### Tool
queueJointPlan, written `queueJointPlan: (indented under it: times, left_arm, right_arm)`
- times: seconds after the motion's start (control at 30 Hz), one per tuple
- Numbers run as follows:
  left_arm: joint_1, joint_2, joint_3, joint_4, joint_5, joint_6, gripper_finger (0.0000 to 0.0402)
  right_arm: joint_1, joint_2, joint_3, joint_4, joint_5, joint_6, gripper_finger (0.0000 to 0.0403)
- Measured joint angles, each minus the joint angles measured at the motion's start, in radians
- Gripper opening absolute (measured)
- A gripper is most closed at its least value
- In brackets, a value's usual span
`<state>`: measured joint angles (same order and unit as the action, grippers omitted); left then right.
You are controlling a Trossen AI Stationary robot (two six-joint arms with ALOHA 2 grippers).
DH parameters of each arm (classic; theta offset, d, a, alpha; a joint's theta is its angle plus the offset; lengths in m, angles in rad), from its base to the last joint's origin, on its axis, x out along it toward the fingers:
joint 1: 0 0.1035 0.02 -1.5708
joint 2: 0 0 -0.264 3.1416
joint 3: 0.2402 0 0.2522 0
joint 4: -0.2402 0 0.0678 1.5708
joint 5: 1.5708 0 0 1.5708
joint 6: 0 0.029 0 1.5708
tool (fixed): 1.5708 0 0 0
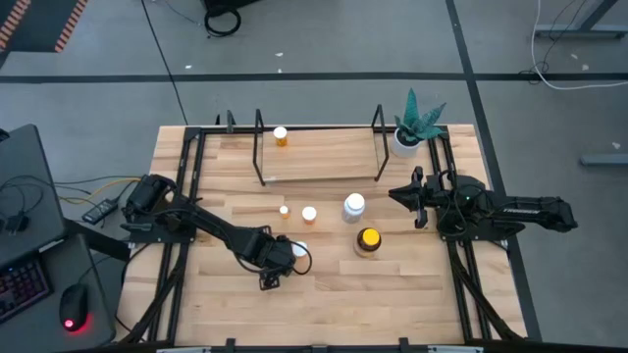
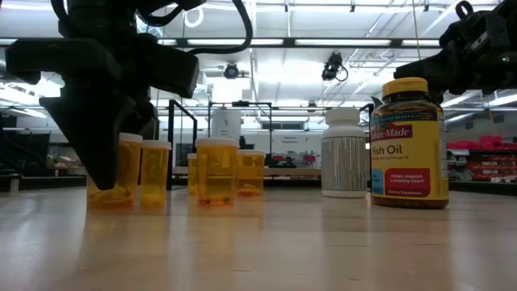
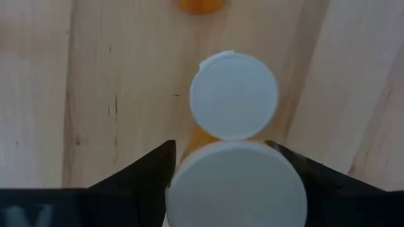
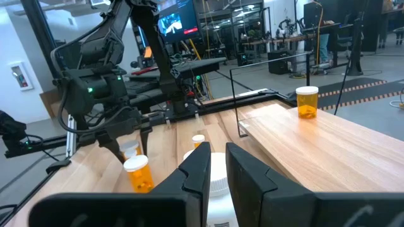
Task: Pick and place medicine bottles onto shelf by color
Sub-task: Put the bottom left big orange pill bottle on the shelf
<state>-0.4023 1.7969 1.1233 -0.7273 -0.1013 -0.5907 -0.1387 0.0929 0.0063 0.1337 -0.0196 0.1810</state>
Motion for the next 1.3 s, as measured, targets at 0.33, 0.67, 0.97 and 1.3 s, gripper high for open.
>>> queueJointPlan:
  times: [0.33,0.67,0.97,1.3]
  left_arm:
    - [0.000,-0.002,0.000,-0.002,0.000,0.002,0.0194]
    - [0.000,-0.006,0.000,-0.050,0.027,0.027,0.0208]
    - [0.030,-0.031,0.000,-0.084,0.054,0.101,0.0199]
    - [0.147,-0.117,0.003,-0.127,0.053,0.225,0.0198]
  right_arm:
    - [0.000,0.000,0.000,0.000,0.000,0.000,0.0057]
    - [0.000,0.000,0.000,0.000,0.000,0.000,0.0057]
    - [0.000,0.000,0.000,0.001,0.000,0.000,0.0057]
    - [0.000,0.000,0.000,0.008,0.000,0.000,0.0057]
